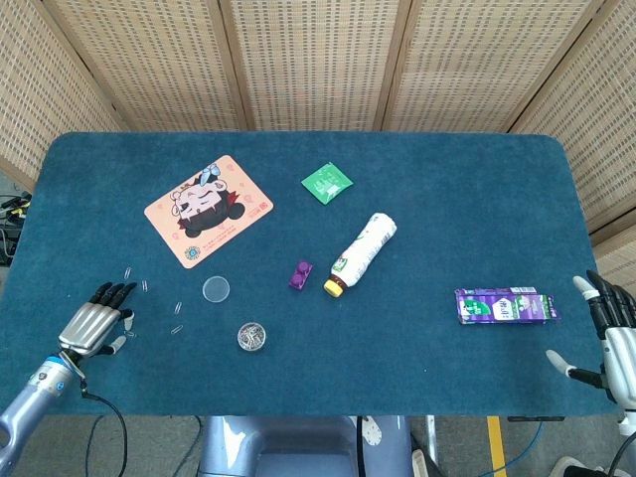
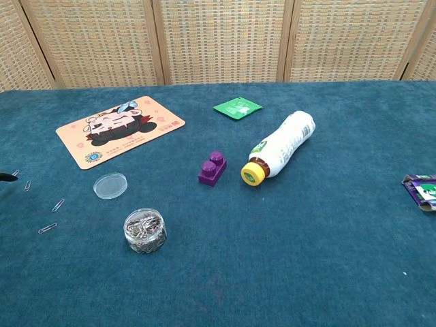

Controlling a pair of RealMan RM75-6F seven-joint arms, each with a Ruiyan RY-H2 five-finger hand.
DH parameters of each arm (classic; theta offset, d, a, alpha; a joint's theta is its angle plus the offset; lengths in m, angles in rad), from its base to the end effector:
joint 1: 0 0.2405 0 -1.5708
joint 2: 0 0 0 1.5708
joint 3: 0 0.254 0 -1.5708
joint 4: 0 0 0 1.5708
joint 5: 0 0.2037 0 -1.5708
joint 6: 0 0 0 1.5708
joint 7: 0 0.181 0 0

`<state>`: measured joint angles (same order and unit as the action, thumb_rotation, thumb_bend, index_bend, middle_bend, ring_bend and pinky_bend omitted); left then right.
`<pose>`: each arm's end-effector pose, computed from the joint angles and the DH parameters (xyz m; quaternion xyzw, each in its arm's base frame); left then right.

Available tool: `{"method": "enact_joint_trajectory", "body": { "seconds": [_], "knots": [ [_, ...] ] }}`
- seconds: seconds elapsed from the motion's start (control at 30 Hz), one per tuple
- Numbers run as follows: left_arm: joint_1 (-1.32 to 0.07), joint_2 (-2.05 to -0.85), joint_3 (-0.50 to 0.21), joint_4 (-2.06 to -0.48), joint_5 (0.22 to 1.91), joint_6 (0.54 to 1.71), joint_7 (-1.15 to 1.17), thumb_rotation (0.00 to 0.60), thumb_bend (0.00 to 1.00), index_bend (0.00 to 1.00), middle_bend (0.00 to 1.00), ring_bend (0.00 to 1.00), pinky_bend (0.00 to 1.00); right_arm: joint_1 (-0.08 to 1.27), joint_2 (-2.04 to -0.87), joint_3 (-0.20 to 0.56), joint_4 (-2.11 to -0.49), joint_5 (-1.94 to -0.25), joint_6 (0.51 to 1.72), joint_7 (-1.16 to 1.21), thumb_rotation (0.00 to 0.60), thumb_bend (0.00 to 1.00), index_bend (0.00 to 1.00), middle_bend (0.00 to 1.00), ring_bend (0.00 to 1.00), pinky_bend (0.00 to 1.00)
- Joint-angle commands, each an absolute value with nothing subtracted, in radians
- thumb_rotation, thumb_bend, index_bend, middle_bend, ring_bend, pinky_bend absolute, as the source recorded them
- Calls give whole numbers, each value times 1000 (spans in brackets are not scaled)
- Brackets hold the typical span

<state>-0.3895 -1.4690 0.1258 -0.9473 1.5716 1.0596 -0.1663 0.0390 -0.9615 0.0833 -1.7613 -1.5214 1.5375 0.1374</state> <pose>-0.3665 0.2876 0.0297 -0.7738 -0.3706 -0.2218 0.4633 -0.2848 -0.2086 0.2108 0.5537 -0.4055 0.4460 0.5745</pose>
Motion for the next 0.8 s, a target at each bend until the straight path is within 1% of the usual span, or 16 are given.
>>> {"method": "enact_joint_trajectory", "body": {
  "seconds": [0.03,0.13,0.33,0.4,0.8],
  "knots": [
    [-392,-1473,125,-950,1574,1057,-160,600,376,535,0,0,0,39,-961,83,-1761,-1522,1538,138,600,0,49,0,0,0],
    [-394,-1476,127,-953,1576,1052,-149,600,400,561,0,0,0,38,-961,84,-1761,-1521,1539,139,600,0,48,0,0,0],
    [-395,-1476,128,-963,1579,1052,-131,600,447,663,0,0,0,38,-960,84,-1760,-1521,1540,141,600,0,48,0,0,0],
    [-395,-1475,127,-964,1578,1051,-127,600,454,680,0,0,0,38,-960,84,-1760,-1521,1540,142,600,0,48,0,0,0],
    [-394,-1461,116,-986,1574,1067,-121,600,463,684,0,0,0,37,-960,85,-1760,-1522,1542,142,600,0,48,0,0,0]
  ]
}}
